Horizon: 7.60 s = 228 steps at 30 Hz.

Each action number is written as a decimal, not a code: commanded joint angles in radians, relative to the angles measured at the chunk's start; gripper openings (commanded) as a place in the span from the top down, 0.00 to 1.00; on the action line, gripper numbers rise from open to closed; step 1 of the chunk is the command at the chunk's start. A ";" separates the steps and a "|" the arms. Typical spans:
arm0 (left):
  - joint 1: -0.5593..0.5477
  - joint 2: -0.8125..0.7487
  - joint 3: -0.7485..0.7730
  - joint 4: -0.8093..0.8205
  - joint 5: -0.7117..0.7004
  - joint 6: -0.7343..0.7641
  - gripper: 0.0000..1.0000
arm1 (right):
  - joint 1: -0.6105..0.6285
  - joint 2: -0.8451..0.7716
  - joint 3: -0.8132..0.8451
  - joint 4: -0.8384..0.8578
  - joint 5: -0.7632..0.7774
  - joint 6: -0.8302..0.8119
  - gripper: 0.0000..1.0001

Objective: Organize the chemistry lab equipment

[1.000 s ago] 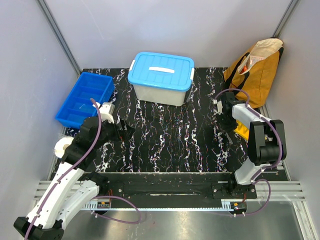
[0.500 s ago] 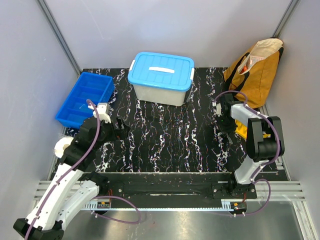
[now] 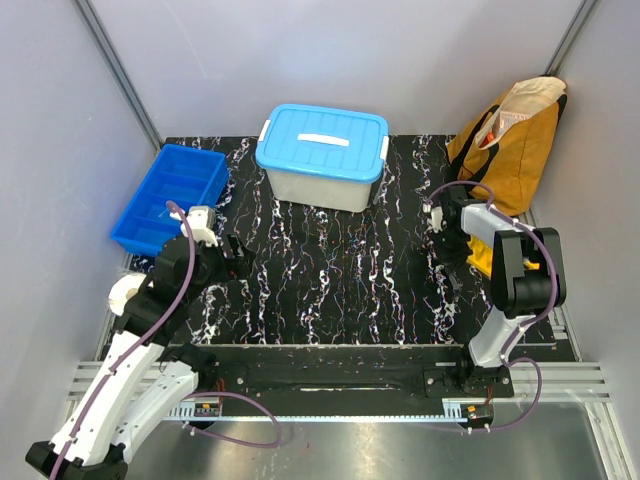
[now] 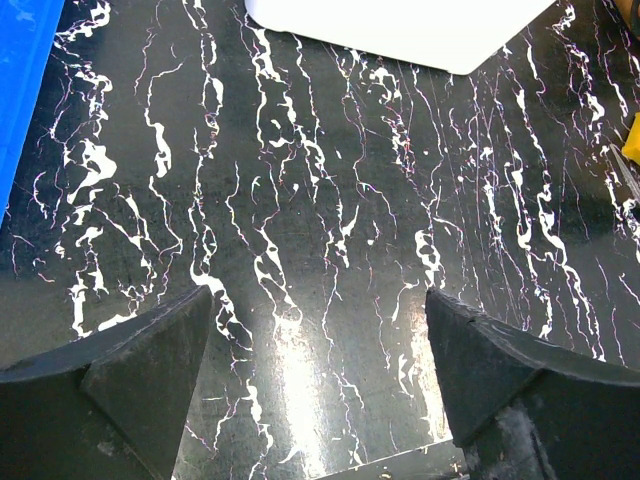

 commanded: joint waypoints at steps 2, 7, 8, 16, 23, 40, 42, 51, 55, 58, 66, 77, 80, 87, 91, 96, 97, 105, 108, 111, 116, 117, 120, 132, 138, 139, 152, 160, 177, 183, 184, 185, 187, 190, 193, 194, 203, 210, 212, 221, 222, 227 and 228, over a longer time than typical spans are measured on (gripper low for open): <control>-0.003 -0.006 0.039 0.031 -0.031 -0.004 0.10 | 0.010 0.025 0.069 -0.022 -0.179 0.021 0.93; -0.005 -0.006 0.034 0.033 -0.031 -0.013 0.11 | 0.074 0.003 0.107 -0.023 -0.208 0.075 0.99; -0.002 -0.005 0.033 0.036 -0.025 -0.015 0.12 | 0.099 -0.007 0.118 -0.019 -0.219 0.087 1.00; -0.002 0.037 0.011 0.073 0.150 -0.056 0.16 | 0.341 -0.102 0.155 0.137 -0.419 0.260 0.99; -0.002 0.109 -0.003 0.198 0.342 -0.214 0.20 | 0.565 -0.155 0.135 0.375 -0.556 0.427 0.99; -0.002 0.320 -0.053 0.528 0.572 -0.351 0.31 | 0.647 -0.222 0.009 0.920 -0.829 0.774 0.96; -0.002 0.340 -0.061 0.540 0.577 -0.348 0.32 | 0.645 -0.215 0.005 0.934 -0.841 0.785 0.96; -0.002 0.356 -0.050 0.534 0.535 -0.328 0.45 | 0.654 -0.184 -0.012 0.986 -0.878 0.828 0.96; 0.000 0.327 -0.052 0.508 0.449 -0.355 0.47 | 0.662 -0.173 -0.021 1.006 -0.883 0.840 0.96; 0.006 0.308 -0.066 0.531 0.431 -0.401 0.48 | 0.668 -0.173 -0.028 1.020 -0.888 0.850 0.97; 0.009 0.317 -0.064 0.543 0.431 -0.430 0.57 | 0.673 -0.179 -0.031 1.015 -0.889 0.854 0.96; 0.012 0.325 -0.035 0.447 0.393 -0.418 1.00 | 0.676 -0.181 -0.003 0.917 -0.814 0.839 0.75; 0.038 0.351 0.049 0.311 0.316 -0.354 1.00 | 0.674 -0.210 0.003 0.847 -0.776 0.821 0.56; 0.265 0.391 0.249 0.093 0.147 -0.224 1.00 | 0.674 -0.360 -0.046 0.735 -0.573 0.738 0.01; 0.444 0.426 0.324 0.053 0.084 -0.179 1.00 | 0.670 -0.412 -0.084 0.664 -0.330 0.848 0.00; 0.618 0.553 0.405 0.037 -0.009 -0.176 1.00 | 0.619 -0.371 -0.014 0.502 -0.442 0.855 0.00; 0.639 0.581 0.416 0.042 -0.029 -0.182 1.00 | 0.612 -0.357 -0.003 0.486 -0.470 0.851 0.00; 0.781 0.744 0.437 0.157 -0.086 -0.260 1.00 | 0.590 -0.352 -0.020 0.440 -0.562 0.808 0.00; 0.798 0.799 0.450 0.178 -0.134 -0.260 1.00 | 0.579 -0.391 -0.034 0.419 -0.521 0.787 0.00; 0.810 0.859 0.471 0.177 -0.135 -0.272 1.00 | 0.562 -0.426 -0.047 0.403 -0.496 0.768 0.00; 0.813 0.922 0.473 0.203 -0.181 -0.285 1.00 | 0.530 -0.452 -0.044 0.385 -0.492 0.753 0.00; 0.815 0.934 0.477 0.203 -0.189 -0.288 1.00 | 0.529 -0.455 -0.043 0.383 -0.498 0.751 0.00; 0.818 0.969 0.497 0.194 -0.218 -0.285 1.00 | 0.526 -0.464 -0.041 0.383 -0.504 0.747 0.00; 0.819 1.008 0.502 0.154 -0.226 -0.285 0.68 | 0.516 -0.466 -0.026 0.336 -0.446 0.744 0.00; 0.819 0.957 0.562 0.093 -0.214 -0.280 0.51 | 0.507 -0.495 -0.028 0.287 -0.369 0.745 0.00; 0.819 0.940 0.566 0.086 -0.197 -0.277 0.50 | 0.506 -0.501 -0.028 0.279 -0.346 0.745 0.00; 0.671 0.801 0.448 0.102 0.300 -0.105 0.18 | 0.506 -0.530 -0.031 0.196 -0.063 0.785 0.00; 0.659 0.724 0.324 0.166 0.127 -0.121 0.19 | 0.504 -0.484 0.035 0.207 -0.047 0.791 0.03; 0.739 1.253 0.830 0.048 -0.238 0.040 0.49 | 0.504 -0.558 0.028 0.267 -0.202 0.793 0.11; 0.750 1.359 0.885 0.039 -0.252 0.062 0.60 | 0.504 -0.526 0.034 0.307 -0.234 0.785 0.11; 0.750 1.368 0.893 0.033 -0.261 0.060 0.61 | 0.504 -0.517 0.041 0.305 -0.237 0.782 0.11; 0.750 1.374 0.898 0.028 -0.267 0.060 0.61 | 0.504 -0.508 0.048 0.307 -0.239 0.779 0.11; 0.752 1.382 0.893 0.028 -0.285 0.056 0.61 | 0.504 -0.500 0.052 0.310 -0.239 0.776 0.11; 0.756 1.390 0.890 0.027 -0.304 0.057 0.61 | 0.504 -0.497 0.048 0.322 -0.237 0.774 0.11; 0.758 1.390 0.885 0.016 -0.318 0.054 0.62 | 0.504 -0.494 0.048 0.327 -0.246 0.774 0.11; 0.758 1.387 0.878 0.017 -0.321 0.054 0.62 | 0.504 -0.497 0.046 0.328 -0.246 0.771 0.11; 0.759 1.374 0.839 0.013 -0.341 0.050 0.62 | 0.504 -0.529 0.031 0.327 -0.243 0.774 0.11; 0.761 1.364 0.823 -0.015 -0.397 0.036 0.63 | 0.504 -0.560 0.008 0.327 -0.236 0.777 0.11; 0.762 1.359 0.816 -0.016 -0.405 0.037 0.64 | 0.504 -0.564 0.006 0.328 -0.242 0.778 0.11; 0.772 1.348 0.792 -0.023 -0.394 0.027 0.72 | 0.503 -0.569 0.006 0.327 -0.240 0.779 0.11; 0.772 1.345 0.790 -0.023 -0.391 0.027 0.74 | 0.504 -0.569 0.006 0.327 -0.243 0.778 0.11; 0.772 1.316 0.773 -0.006 -0.370 0.019 0.81 | 0.504 -0.567 0.000 0.327 -0.248 0.781 0.11; 0.772 1.312 0.769 -0.004 -0.361 0.017 0.82 | 0.504 -0.567 0.000 0.328 -0.248 0.781 0.11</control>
